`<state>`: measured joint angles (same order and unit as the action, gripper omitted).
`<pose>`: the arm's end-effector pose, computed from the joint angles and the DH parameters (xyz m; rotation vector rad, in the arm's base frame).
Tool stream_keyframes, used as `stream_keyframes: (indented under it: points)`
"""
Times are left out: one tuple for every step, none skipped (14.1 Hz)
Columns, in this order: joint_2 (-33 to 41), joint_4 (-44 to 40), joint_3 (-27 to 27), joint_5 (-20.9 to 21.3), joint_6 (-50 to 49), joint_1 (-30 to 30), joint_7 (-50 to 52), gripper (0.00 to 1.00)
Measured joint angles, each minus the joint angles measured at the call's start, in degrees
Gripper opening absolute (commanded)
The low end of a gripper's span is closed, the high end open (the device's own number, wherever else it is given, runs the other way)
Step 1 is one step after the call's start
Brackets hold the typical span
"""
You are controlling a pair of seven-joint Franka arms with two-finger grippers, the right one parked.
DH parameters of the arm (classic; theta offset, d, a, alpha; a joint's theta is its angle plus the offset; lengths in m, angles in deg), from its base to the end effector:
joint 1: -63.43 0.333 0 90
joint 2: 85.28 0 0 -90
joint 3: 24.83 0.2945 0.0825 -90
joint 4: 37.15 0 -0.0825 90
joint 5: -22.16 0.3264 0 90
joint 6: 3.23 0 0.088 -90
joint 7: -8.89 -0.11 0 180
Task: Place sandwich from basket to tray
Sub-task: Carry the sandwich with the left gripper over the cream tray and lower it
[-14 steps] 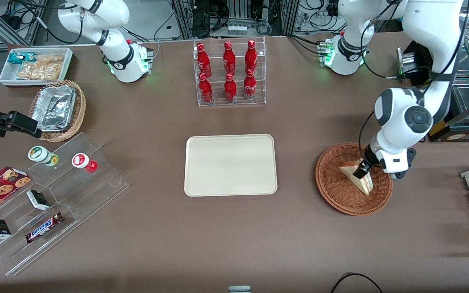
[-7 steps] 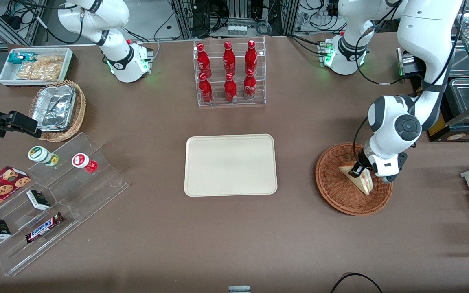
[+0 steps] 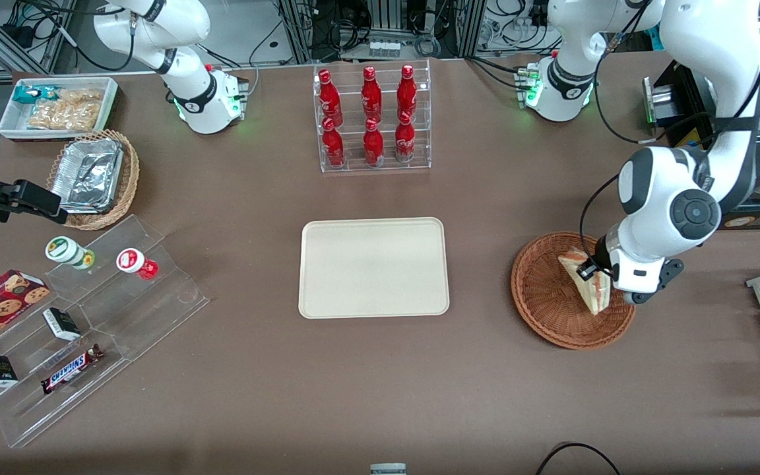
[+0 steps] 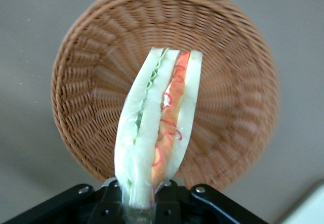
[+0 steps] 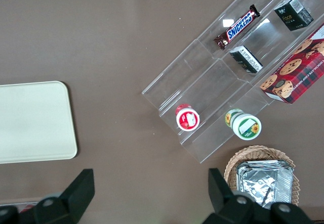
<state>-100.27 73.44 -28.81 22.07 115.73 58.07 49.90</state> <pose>0.5371 -0.0867 0.3542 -2.9866 -0.8506 0.1745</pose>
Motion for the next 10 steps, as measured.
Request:
stream_keyframes:
  points:
    - [-0.39,-2.24,-0.16,0.76,-2.36,-1.84,-0.78,0.12]
    - [-1.03,-3.91,-0.34,2.23,-3.58,-3.79,-1.29,0.13]
    - [-1.95,-5.25,-0.51,3.34,-4.12,-5.61,-1.71,0.14]
    - [-3.08,-6.36,-0.69,3.54,-4.23,-7.31,-1.95,0.14]
    - [-4.39,-7.38,-0.98,3.33,-4.23,-8.96,-1.95,0.14]
    - [-5.87,-8.49,-1.33,2.95,-4.22,-10.73,-1.94,0.13]
    - [-7.46,-9.89,-1.58,2.53,-4.21,-12.59,-1.90,0.12]
    - [-9.17,-11.65,-1.75,2.04,-4.20,-14.58,-1.77,0.12]
    - [-11.06,-13.58,-1.83,1.53,-4.20,-16.91,-1.19,0.12]
    - [-12.77,-15.12,-1.88,1.16,-4.19,-19.17,-0.14,0.11]
